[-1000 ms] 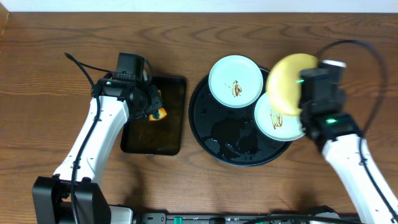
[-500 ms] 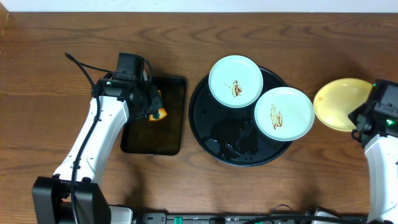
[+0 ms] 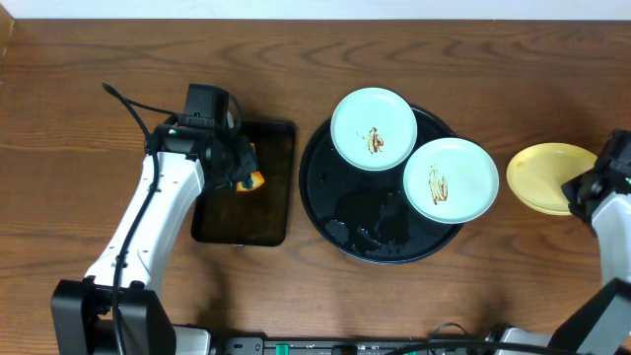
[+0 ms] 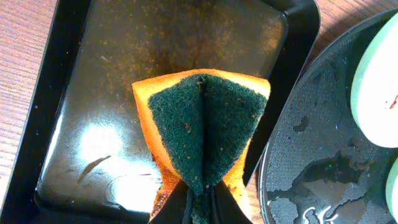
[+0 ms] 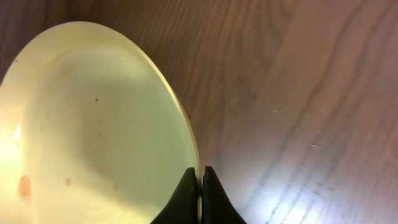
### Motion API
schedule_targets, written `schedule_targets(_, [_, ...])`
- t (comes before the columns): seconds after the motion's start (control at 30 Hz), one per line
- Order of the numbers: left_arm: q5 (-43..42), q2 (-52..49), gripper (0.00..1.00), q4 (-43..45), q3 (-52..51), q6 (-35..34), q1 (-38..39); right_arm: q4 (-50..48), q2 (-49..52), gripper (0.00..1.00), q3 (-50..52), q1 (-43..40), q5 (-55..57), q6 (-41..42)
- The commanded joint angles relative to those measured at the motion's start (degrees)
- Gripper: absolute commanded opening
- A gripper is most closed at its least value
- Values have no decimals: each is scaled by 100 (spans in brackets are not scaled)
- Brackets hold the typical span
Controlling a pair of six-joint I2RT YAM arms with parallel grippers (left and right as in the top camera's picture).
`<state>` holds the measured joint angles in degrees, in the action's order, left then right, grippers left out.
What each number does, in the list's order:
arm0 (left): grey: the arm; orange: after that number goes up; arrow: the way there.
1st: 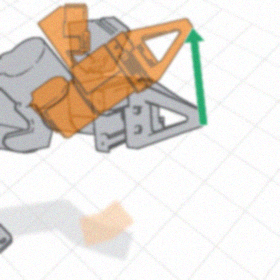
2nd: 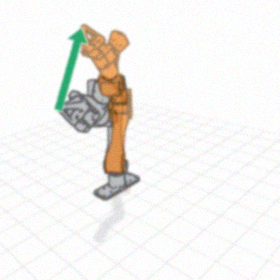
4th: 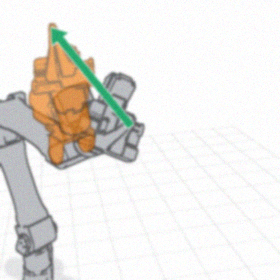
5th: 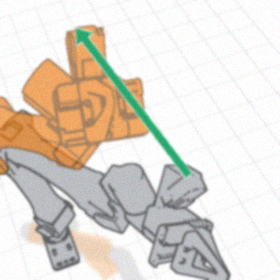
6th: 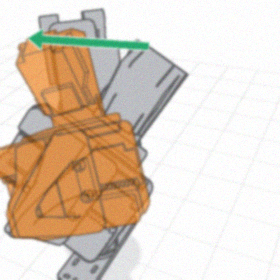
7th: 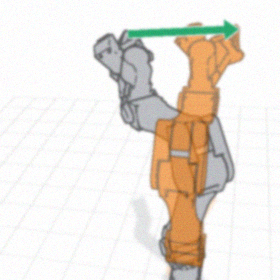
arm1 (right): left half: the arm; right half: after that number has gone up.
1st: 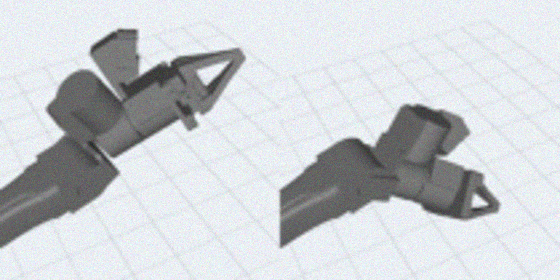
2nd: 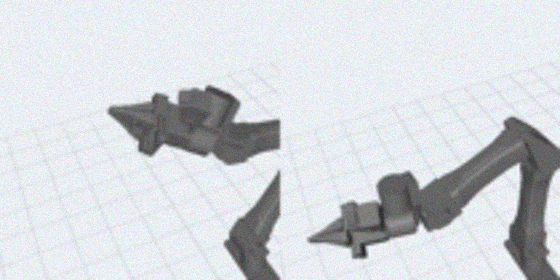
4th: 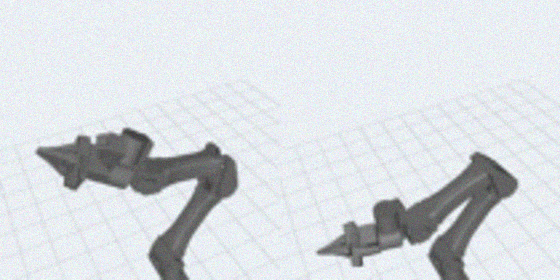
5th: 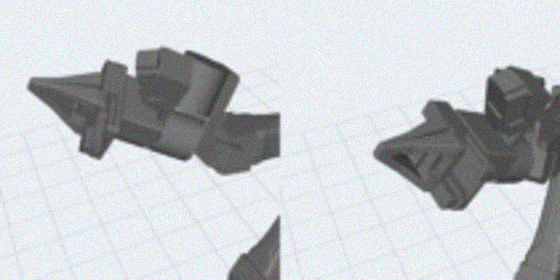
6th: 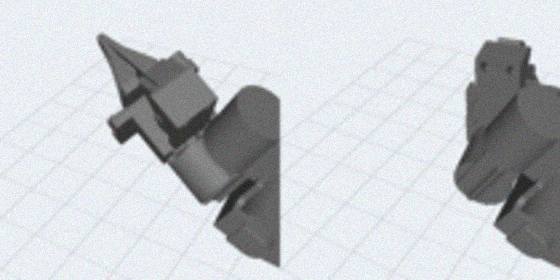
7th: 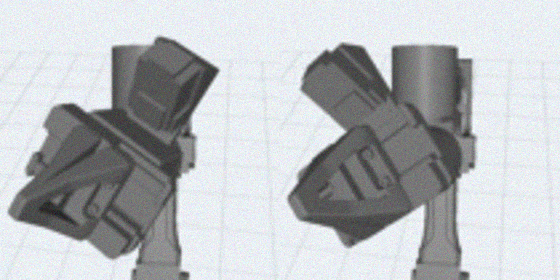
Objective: Clean dirty plates on tray and stack at the side
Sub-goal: 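Place the yellow plate on the table right of the tray, then move right gripper to the rim of the lower pale green plate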
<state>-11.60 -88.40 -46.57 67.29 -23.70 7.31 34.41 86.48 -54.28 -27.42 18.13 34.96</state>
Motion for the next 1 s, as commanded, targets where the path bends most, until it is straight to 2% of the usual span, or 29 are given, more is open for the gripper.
schedule_targets(0.0, [74, 63, 8, -55, 66, 76, -17, -13, 221, 1, -68, -28, -302, 68])
schedule_targets(0.07, [74, 63, 8, -61, 66, 79, -17, -24, 273, 8, -68, -26, -479, -57])
schedule_targets(0.13, [74, 63, 8, -63, 66, 76, -17, -72, 271, 29, -68, -24, -752, -275])
schedule_targets(0.2, [74, 63, 8, -61, 66, 76, -17, -199, 256, 41, -68, -24, -1169, -599])
schedule_targets(0.37, [74, 63, 8, -61, 66, 76, -17, -538, 225, 54, -83, 142, -2743, -1650])
schedule_targets(0.5, [74, 63, 8, -92, 66, 79, -17, -400, 225, 57, -83, 498, -3550, -2317])
schedule_targets(0.63, [74, 63, 8, -98, 66, 76, -17, -160, 238, 56, -72, 1001, -3532, -2575])
schedule_targets(0.83, [74, 63, 8, -116, 66, 76, -17, 44, 337, 46, -55, 1585, -2382, -2374])
schedule_targets(0.97, [72, 63, 8, -122, 63, 76, -17, 74, 540, 44, -33, 1746, -2264, -2361])
